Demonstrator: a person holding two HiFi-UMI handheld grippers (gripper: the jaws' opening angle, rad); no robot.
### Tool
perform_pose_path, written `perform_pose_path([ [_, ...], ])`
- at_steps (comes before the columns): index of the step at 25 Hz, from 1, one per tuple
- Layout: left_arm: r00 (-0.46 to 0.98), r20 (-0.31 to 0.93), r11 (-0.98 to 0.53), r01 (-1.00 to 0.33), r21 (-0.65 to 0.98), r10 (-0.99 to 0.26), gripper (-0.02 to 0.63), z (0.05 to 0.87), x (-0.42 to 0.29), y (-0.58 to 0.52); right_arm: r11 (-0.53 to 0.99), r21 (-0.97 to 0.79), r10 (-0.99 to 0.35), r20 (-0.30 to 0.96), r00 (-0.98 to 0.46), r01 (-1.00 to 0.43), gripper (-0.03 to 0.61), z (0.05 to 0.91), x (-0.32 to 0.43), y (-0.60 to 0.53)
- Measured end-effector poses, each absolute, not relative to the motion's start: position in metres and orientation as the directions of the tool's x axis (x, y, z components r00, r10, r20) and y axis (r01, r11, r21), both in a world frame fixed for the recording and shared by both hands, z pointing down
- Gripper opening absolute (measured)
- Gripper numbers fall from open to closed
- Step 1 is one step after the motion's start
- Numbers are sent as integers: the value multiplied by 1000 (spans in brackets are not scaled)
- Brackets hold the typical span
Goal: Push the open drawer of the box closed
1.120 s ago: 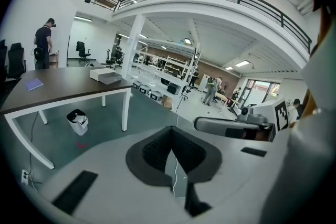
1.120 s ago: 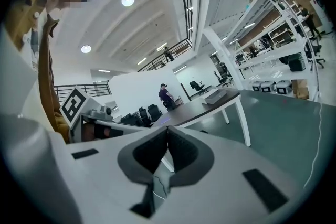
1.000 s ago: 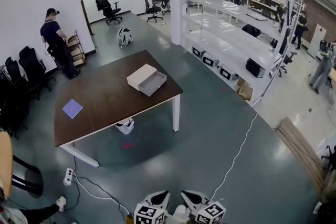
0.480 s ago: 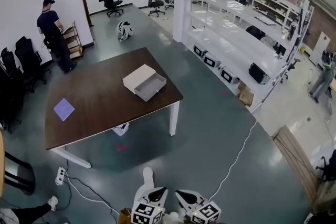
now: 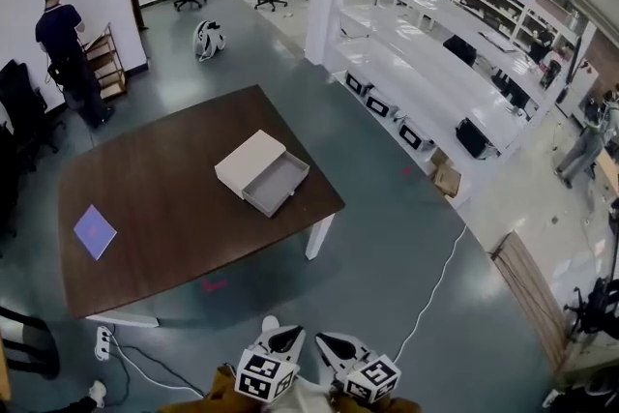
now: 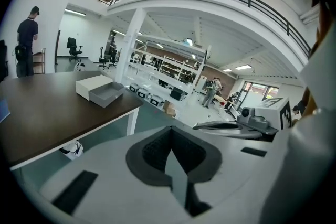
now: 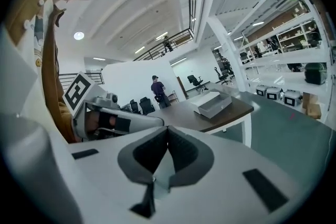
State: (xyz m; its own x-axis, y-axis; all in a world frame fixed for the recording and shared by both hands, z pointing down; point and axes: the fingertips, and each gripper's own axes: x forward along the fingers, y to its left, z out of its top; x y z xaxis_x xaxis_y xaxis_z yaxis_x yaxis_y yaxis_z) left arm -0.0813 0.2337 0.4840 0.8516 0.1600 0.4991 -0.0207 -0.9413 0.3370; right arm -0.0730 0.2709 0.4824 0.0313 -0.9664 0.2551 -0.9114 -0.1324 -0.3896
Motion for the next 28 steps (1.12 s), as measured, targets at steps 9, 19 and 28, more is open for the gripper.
perform_pose_path([
  [9, 864, 479, -913, -57, 405, 158, 6, 481, -25, 101, -167, -412, -953, 300, 40, -896, 5, 474, -9, 147],
  [19, 874, 480, -896, -148, 419, 80, 6, 486, 10, 49, -84, -389, -945, 324, -51, -918, 5, 477, 29, 86],
  [28, 864, 503, -918, -228, 324, -37, 6, 483, 53, 25, -3, -398, -948, 294, -124, -917, 5, 477, 73, 60],
])
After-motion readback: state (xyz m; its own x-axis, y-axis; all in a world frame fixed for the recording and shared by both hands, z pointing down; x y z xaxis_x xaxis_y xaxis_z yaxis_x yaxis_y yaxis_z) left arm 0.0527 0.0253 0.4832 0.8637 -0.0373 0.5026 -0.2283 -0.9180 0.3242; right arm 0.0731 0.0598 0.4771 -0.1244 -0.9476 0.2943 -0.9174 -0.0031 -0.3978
